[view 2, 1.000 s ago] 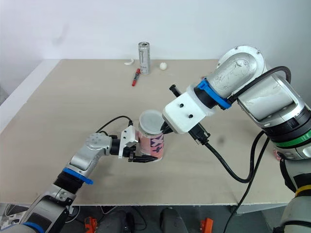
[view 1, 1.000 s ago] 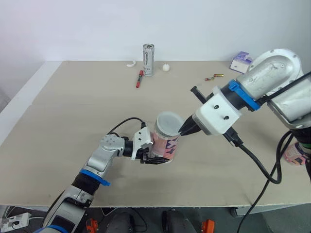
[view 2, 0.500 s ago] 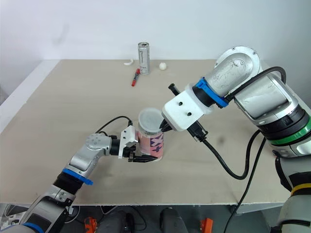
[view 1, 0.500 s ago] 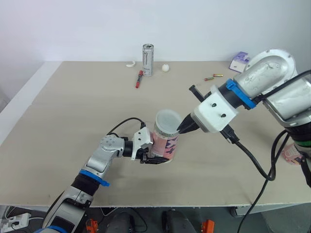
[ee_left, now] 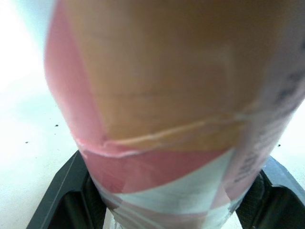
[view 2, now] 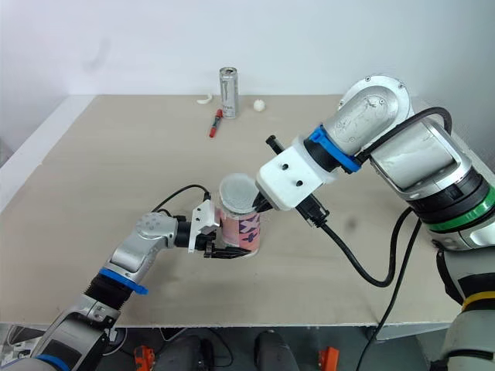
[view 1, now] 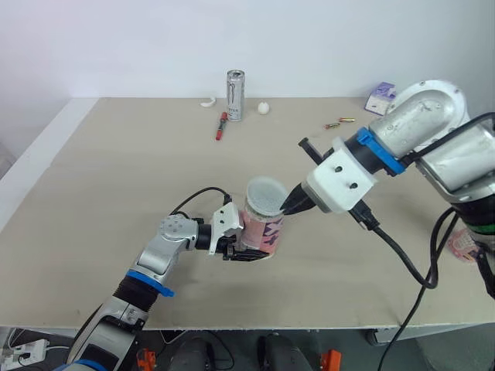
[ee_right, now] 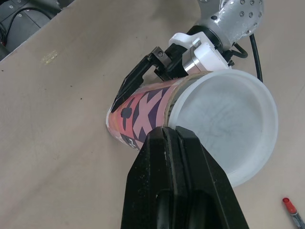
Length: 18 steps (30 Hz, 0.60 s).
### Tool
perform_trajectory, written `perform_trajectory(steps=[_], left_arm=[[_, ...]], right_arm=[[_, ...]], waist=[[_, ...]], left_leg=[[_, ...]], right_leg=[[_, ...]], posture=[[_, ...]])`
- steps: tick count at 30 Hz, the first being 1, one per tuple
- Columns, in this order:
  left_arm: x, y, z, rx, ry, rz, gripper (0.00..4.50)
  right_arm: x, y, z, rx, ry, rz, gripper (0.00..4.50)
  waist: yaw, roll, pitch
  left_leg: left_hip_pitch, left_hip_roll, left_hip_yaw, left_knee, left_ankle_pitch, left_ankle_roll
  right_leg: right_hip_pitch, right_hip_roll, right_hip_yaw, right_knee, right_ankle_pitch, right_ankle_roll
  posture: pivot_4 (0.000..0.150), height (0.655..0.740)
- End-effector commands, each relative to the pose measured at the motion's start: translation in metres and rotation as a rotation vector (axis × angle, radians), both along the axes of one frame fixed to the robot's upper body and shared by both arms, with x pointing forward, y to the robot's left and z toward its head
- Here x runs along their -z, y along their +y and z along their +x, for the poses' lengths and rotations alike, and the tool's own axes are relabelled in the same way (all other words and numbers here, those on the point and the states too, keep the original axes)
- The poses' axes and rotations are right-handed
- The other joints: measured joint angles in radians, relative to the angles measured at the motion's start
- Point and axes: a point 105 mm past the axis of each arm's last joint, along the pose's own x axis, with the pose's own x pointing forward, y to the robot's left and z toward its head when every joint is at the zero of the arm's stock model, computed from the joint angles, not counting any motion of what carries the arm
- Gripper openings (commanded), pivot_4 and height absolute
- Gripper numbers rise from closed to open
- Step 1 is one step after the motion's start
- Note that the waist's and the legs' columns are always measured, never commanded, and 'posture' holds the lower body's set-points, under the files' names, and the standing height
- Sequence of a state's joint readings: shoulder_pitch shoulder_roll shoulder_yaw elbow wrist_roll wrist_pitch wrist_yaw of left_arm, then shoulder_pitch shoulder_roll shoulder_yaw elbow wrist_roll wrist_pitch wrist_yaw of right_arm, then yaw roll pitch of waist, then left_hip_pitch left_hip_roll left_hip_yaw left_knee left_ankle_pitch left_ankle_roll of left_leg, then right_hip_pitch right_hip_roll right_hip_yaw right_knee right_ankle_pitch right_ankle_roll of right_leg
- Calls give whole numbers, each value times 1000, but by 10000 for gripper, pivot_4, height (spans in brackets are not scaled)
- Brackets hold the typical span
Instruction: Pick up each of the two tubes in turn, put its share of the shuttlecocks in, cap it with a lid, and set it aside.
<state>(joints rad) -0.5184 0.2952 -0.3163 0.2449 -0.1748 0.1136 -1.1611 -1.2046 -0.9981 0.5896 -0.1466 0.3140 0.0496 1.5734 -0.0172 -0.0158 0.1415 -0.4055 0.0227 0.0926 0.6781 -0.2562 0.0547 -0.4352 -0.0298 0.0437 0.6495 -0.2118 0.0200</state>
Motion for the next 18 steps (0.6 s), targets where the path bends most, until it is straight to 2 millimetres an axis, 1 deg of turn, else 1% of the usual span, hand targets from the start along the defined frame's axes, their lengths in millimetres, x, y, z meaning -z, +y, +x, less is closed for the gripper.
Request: perform_trajectory(steps=[1, 2, 3, 8, 10, 14, 17, 18], left_arm=[[23, 5, -3, -20, 67, 78, 29847], [23, 5, -3, -20, 68, 79, 29847], [24, 6, -3, -20, 69, 80, 29847], [25, 7, -4, -19, 75, 85, 29847], [26, 7, -4, -19, 76, 87, 29847], [26, 8, -3, -21, 75, 90, 29847], [26, 9, -3, -23, 74, 93, 29847], [26, 9, -3, -22, 74, 94, 29847]], right_arm=[[-1, 2, -8, -44, 13, -36, 7690], [-2, 3, -8, -52, 5, -29, 9116], [-3, 3, -8, -57, -2, -23, 13981], [-6, 4, -9, -60, -15, -6, 13981], [-11, 4, -12, -53, 4, 26, 13981], [-36, 6, -25, 23, 168, 205, 13981], [-51, 7, -27, 128, 319, 400, 13981], [-56, 8, -25, 166, 351, 472, 13981]], waist=[[0, 0, 0], [0, 0, 0], [0, 0, 0], [0, 0, 0], [0, 0, 0], [0, 0, 0], [0, -1, 0], [0, -1, 0]], left_leg=[[0, 0, 0, 0, 0, 0], [0, 0, 0, 0, 0, 0], [0, 0, 0, 0, 0, 0], [0, 0, 0, 0, 0, 0], [0, 0, 0, 0, 0, 0], [-1, 0, -1, 0, 0, 0], [-1, 0, -2, 0, 0, 0], [-1, 0, -2, 0, 0, 0]], right_leg=[[0, 0, 0, 0, 0, 0], [0, 0, 0, 0, 0, 0], [0, 0, 0, 0, 0, 0], [0, 0, 0, 0, 0, 0], [0, 0, 0, 0, 0, 0], [0, 0, -1, 0, 0, -1], [0, -2, -1, 0, -1, -2], [0, -3, -1, 0, -1, -2]], posture=[[1500, 7400], [1500, 7400], [1500, 7400], [1500, 7400], [1500, 7400], [1500, 7400], [1500, 7400], [1500, 7400]])
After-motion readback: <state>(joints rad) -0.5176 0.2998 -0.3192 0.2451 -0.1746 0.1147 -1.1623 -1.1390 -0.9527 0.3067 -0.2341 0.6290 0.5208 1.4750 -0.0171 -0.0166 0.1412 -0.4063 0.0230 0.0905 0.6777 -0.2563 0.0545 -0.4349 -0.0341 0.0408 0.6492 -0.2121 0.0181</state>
